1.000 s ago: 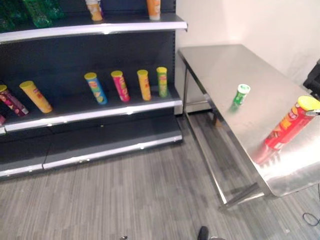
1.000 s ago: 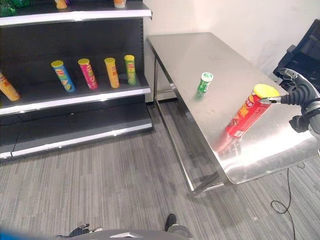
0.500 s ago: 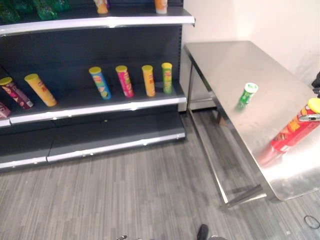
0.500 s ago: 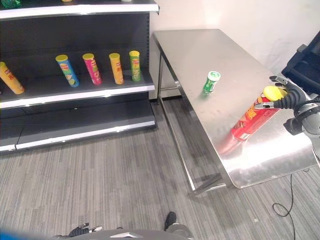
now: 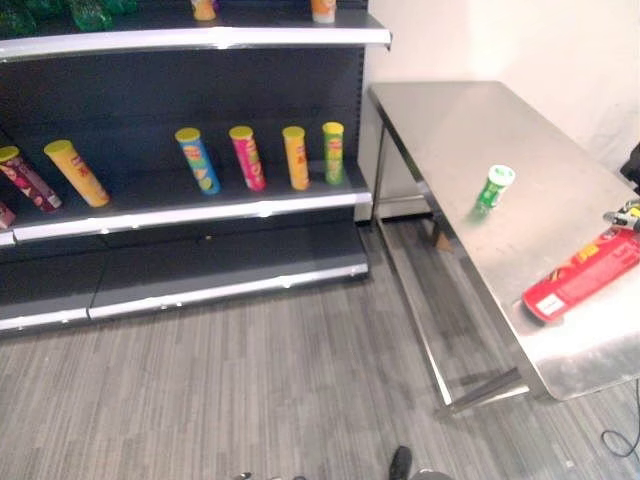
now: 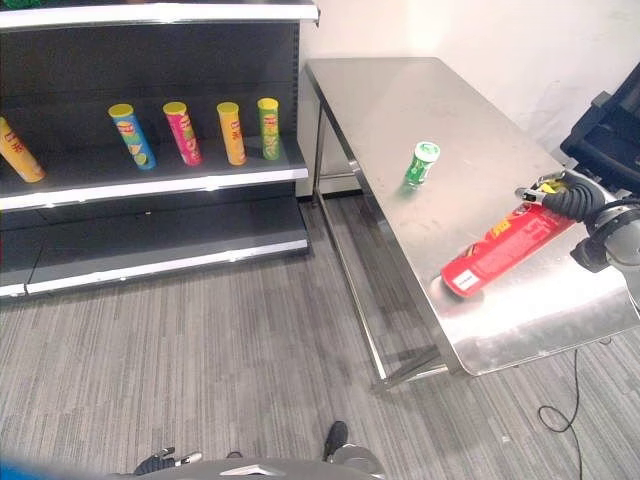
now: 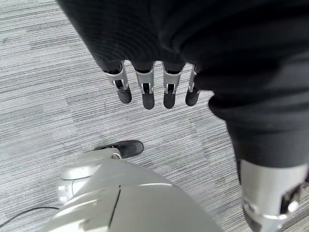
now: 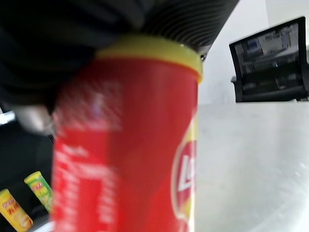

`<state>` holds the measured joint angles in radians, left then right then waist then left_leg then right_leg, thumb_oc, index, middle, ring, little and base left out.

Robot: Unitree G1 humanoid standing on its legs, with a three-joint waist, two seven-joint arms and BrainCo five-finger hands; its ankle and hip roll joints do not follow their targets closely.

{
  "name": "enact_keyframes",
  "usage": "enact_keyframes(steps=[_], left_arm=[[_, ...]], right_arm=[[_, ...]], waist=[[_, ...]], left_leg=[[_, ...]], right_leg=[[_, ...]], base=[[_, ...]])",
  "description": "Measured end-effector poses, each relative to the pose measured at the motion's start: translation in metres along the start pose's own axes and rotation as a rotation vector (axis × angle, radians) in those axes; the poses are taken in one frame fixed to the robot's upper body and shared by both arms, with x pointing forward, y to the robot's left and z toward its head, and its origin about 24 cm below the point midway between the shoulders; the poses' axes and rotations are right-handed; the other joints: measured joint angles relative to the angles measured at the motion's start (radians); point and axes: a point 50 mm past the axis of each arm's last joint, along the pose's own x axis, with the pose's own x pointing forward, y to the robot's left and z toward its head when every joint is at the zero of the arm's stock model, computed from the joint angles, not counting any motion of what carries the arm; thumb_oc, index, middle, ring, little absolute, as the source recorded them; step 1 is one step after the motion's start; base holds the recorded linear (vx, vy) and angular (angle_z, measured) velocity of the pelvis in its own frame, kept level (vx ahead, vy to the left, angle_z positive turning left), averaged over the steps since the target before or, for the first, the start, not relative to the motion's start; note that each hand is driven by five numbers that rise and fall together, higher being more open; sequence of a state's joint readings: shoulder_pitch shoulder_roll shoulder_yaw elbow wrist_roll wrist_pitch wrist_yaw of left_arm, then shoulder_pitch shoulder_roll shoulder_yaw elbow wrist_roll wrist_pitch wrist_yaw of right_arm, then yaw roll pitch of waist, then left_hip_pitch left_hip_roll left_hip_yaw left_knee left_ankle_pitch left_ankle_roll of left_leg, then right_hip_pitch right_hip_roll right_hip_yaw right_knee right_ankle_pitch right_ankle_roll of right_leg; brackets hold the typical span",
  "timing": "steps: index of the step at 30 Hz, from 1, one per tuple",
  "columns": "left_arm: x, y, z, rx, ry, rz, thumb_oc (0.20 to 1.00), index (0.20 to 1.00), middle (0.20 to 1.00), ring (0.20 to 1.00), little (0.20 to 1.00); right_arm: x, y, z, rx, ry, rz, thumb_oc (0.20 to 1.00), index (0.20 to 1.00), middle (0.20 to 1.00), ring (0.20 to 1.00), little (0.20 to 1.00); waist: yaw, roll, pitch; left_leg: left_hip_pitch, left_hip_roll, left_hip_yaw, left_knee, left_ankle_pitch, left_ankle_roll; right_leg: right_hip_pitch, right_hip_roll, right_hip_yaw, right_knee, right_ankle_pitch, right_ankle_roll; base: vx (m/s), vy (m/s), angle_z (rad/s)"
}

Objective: Put the goods on the table back onto the shelves and tidy them up.

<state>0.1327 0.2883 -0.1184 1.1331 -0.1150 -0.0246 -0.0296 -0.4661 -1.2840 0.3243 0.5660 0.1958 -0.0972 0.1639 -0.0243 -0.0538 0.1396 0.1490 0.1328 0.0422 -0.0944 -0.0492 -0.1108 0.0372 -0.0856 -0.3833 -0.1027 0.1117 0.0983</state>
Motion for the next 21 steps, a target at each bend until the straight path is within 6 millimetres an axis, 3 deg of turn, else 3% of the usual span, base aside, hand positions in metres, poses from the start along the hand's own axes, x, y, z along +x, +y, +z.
enact_keyframes(steps=[11, 17, 18, 20, 21], left_arm=[[-0.001, 0.003, 0.002, -0.028, -0.023, 0.015, 1.000, 1.000, 1.000, 1.000, 1.000], [0.000, 0.006, 0.010, -0.050, -0.055, 0.031, 1.000, 1.000, 1.000, 1.000, 1.000], [0.001, 0.006, 0.016, -0.059, -0.072, 0.038, 1.000, 1.000, 1.000, 1.000, 1.000], [0.001, 0.008, 0.016, -0.060, -0.072, 0.044, 1.000, 1.000, 1.000, 1.000, 1.000], [0.000, 0.009, 0.014, -0.075, -0.065, 0.052, 1.000, 1.000, 1.000, 1.000, 1.000]], right_arm=[[-0.009, -0.004, 0.013, 0.024, -0.093, -0.081, 0.200, 0.200, 0.200, 0.200, 0.200], [-0.018, -0.030, 0.049, 0.011, -0.266, -0.253, 0.200, 0.200, 0.200, 0.200, 0.200], [-0.026, -0.040, 0.070, -0.014, -0.362, -0.324, 0.200, 0.200, 0.200, 0.200, 0.200], [-0.028, -0.040, 0.075, -0.033, -0.392, -0.331, 0.200, 0.200, 0.200, 0.200, 0.200], [-0.031, -0.037, 0.087, -0.079, -0.437, -0.327, 0.200, 0.200, 0.200, 0.200, 0.200]], waist=[[0.001, 0.014, 0.010], [0.005, 0.016, 0.055], [0.003, 0.021, 0.074], [0.014, 0.021, 0.075], [0.016, 0.008, 0.084]], left_leg=[[0.001, 0.004, 0.002, 0.000, 0.000, 0.000], [-0.060, 0.002, 0.001, 0.101, -0.008, -0.012], [-0.104, 0.011, 0.024, 0.136, -0.013, -0.017], [-0.113, 0.020, 0.032, 0.130, -0.013, -0.017], [-0.121, 0.029, 0.048, 0.134, -0.022, -0.019]], right_leg=[[0.000, 0.005, 0.003, 0.000, -0.003, -0.005], [-0.002, 0.004, -0.002, 0.000, -0.007, -0.009], [-0.011, 0.005, -0.025, 0.000, -0.009, -0.019], [-0.019, 0.007, -0.022, -0.001, -0.009, -0.024], [-0.020, 0.006, -0.025, 0.000, -0.007, -0.029]], base=[[0.00, -0.022, -0.01], [-0.05, 0.010, 0.12], [0.00, 0.125, 0.38], [0.05, 0.161, 0.20], [0.07, 0.139, 0.16]])
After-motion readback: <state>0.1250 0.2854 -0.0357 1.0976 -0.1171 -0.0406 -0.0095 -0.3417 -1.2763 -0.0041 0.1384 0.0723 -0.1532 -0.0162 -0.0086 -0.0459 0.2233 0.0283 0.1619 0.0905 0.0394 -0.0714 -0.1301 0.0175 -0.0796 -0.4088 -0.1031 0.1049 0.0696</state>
